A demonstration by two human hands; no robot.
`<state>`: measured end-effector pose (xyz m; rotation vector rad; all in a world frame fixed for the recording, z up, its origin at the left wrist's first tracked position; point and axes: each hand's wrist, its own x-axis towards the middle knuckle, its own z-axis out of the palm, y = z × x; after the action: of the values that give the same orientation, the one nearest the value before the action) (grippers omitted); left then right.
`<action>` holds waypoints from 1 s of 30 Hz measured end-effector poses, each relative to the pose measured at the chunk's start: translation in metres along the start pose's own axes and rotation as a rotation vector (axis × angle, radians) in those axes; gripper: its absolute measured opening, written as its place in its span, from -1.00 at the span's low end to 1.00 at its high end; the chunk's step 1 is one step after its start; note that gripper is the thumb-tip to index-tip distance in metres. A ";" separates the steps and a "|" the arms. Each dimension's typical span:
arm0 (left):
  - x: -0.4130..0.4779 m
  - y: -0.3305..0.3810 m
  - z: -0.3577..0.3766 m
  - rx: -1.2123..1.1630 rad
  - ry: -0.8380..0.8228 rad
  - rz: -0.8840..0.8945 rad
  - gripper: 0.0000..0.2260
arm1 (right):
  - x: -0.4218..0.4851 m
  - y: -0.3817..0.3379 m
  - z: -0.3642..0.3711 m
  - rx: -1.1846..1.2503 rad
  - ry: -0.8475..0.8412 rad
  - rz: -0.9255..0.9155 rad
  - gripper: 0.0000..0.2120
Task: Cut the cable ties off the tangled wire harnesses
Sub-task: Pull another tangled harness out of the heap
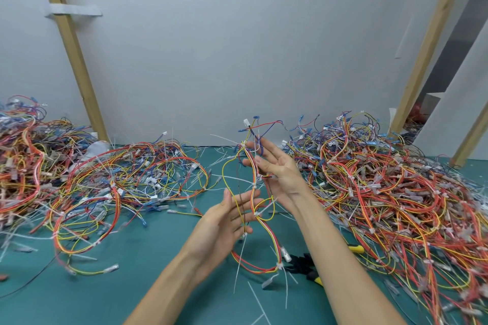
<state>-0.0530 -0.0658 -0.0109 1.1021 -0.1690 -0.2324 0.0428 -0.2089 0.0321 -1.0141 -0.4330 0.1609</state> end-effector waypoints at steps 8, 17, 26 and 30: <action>-0.001 0.001 0.000 -0.001 0.003 0.006 -0.52 | -0.002 -0.001 -0.001 0.046 0.005 0.018 -0.54; -0.005 0.000 0.001 0.064 0.006 0.049 -0.66 | -0.005 -0.002 -0.002 0.005 0.034 0.096 -0.63; -0.007 -0.001 0.002 0.057 0.004 0.056 -0.72 | -0.007 -0.001 -0.007 -0.069 0.028 0.237 -0.69; -0.007 0.000 0.002 0.033 0.036 0.059 -0.72 | -0.006 -0.003 -0.010 -0.207 0.119 0.314 -0.52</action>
<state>-0.0599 -0.0659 -0.0095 1.1313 -0.1735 -0.1571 0.0415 -0.2203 0.0281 -1.2857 -0.1817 0.3406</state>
